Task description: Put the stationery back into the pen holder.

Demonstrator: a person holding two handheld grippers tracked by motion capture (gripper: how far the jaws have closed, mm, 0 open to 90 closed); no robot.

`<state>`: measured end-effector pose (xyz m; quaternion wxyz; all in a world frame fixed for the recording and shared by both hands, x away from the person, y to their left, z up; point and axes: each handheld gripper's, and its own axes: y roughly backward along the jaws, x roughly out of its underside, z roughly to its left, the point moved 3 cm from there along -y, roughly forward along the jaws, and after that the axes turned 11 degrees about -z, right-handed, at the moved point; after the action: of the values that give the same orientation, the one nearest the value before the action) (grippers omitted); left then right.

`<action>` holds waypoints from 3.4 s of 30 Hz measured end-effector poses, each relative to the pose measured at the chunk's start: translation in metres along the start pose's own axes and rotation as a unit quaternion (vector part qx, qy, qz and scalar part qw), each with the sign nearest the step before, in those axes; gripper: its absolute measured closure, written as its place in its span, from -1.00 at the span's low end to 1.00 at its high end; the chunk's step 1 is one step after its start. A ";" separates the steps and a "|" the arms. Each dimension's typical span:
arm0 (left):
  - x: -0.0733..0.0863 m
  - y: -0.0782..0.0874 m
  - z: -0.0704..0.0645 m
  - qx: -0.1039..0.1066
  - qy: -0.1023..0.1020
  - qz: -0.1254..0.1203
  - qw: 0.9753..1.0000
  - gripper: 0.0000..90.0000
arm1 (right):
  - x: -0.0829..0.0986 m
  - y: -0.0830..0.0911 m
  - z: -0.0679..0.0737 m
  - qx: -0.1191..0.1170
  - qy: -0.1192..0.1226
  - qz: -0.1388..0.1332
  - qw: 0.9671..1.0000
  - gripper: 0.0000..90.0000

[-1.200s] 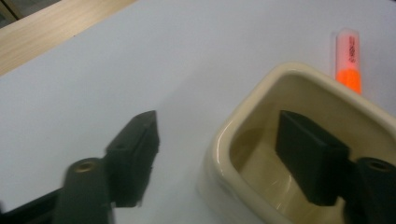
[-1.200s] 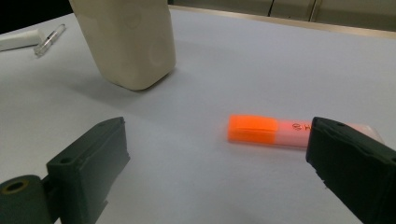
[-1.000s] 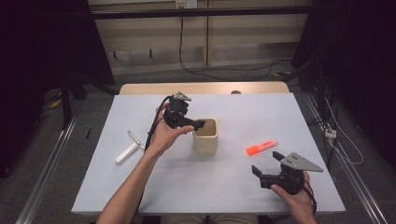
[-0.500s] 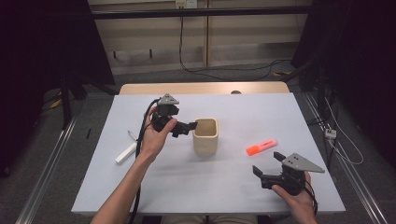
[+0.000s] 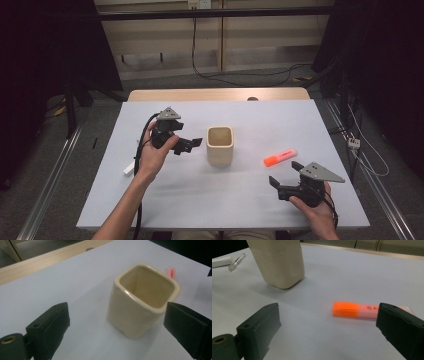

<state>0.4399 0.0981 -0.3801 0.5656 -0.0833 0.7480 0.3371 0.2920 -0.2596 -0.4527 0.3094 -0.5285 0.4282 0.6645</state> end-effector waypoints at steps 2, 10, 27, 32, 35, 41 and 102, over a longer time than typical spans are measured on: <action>0.002 0.005 0.000 -0.002 0.001 -0.003 1.000 -0.86 | 0.000 0.000 0.000 -0.001 0.001 0.001 1.000 -0.89; 0.004 0.022 0.003 -0.024 0.004 -0.011 1.000 -0.86 | 0.000 0.003 -0.003 0.003 -0.002 -0.004 1.000 -0.89; 0.001 0.068 0.004 -0.062 -0.028 -0.004 0.998 -0.86 | 0.000 0.005 -0.001 0.003 -0.002 -0.006 1.000 -0.89; 0.011 0.086 0.015 -0.081 -0.008 -0.012 0.997 -0.81 | 0.001 0.005 -0.001 0.003 -0.003 -0.004 1.000 -0.89; 0.016 0.094 0.022 -0.095 0.007 0.002 0.995 -0.80 | 0.000 0.004 0.000 0.004 -0.002 -0.004 1.000 -0.89; 0.011 0.105 0.033 -0.101 0.004 -0.002 0.995 -0.78 | -0.001 0.002 0.001 0.001 0.003 -0.004 1.000 -0.89; 0.081 0.087 0.103 -0.140 0.035 0.168 0.975 -0.47 | 0.000 0.000 0.002 -0.011 0.002 0.000 1.000 -0.89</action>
<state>0.4491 0.2460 -0.4313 0.4570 -0.0470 0.7160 0.5256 0.2911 -0.2574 -0.4526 0.3026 -0.5330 0.4213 0.6684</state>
